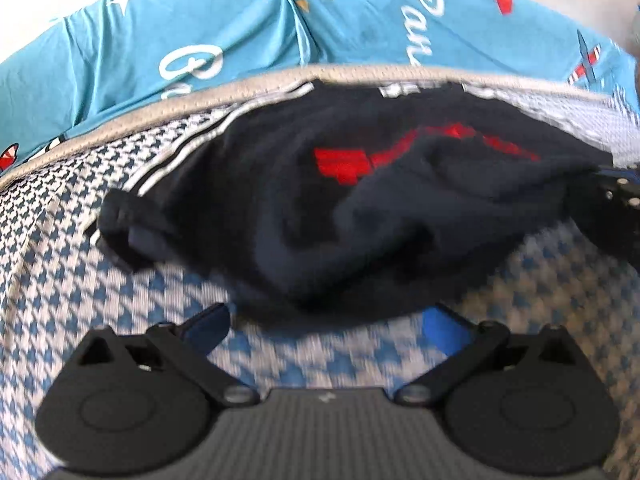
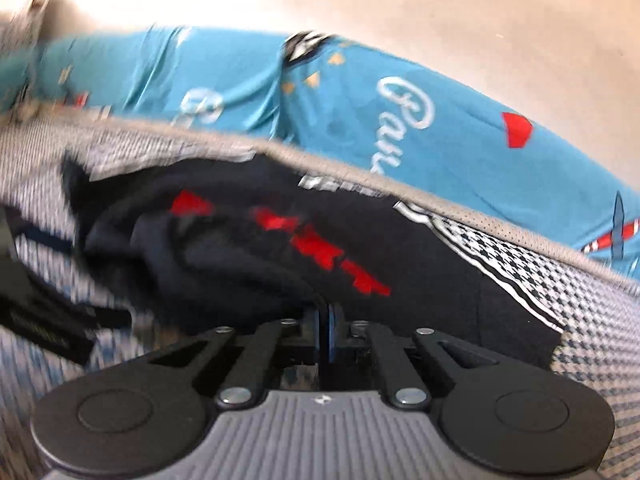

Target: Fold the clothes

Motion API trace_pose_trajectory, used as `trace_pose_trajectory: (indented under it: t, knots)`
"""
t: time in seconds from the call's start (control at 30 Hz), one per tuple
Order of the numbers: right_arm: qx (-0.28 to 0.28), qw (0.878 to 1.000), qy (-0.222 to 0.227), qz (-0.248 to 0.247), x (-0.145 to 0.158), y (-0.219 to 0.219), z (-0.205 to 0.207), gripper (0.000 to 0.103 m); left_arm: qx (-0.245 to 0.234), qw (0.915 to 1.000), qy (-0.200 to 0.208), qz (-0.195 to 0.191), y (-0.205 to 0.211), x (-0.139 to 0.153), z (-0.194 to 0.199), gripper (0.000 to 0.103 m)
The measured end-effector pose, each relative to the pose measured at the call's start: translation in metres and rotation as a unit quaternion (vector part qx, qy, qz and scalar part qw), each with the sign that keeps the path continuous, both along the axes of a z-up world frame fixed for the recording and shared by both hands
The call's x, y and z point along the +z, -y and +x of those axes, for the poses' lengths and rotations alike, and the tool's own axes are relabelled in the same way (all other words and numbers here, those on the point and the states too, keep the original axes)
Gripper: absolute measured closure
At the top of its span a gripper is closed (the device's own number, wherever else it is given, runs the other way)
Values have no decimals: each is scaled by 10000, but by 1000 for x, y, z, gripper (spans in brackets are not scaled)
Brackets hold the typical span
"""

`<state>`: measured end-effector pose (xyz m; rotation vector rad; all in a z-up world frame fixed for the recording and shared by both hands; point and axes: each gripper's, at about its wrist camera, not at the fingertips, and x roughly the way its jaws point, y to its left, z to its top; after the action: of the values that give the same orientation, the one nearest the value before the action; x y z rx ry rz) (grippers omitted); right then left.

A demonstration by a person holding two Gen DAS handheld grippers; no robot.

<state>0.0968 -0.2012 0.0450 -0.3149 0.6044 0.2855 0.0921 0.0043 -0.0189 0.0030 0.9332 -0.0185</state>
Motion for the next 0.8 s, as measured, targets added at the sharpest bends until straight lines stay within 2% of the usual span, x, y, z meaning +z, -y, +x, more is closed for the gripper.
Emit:
trace_pose_trajectory:
  t: [0.13,0.27,0.33,0.47,0.5,0.57,0.8]
  knots:
    - [-382,9979,9,521,9,9,25,99,216,9991,182,-304,-15,11,18,0]
    - [-614,9972,38,427,3,3,50,97,355,9976,224,-550,-25,14,35,0]
    - [-711,9956,-91,597,0,5,62,96,381,9974,222,-572,-26,14,40,0]
    - [-1068,9896,-341,897,-7,15,81,79,397,9971,246,-607,-25,14,48,0]
    - [-1115,9882,-380,984,-5,18,82,74,402,9970,247,-612,-25,14,50,0]
    - [-1196,9852,-440,1147,0,26,83,73,404,9970,251,-608,-24,15,53,0]
    - [-882,9895,94,1140,35,29,54,70,371,9976,289,-498,-21,19,57,0]
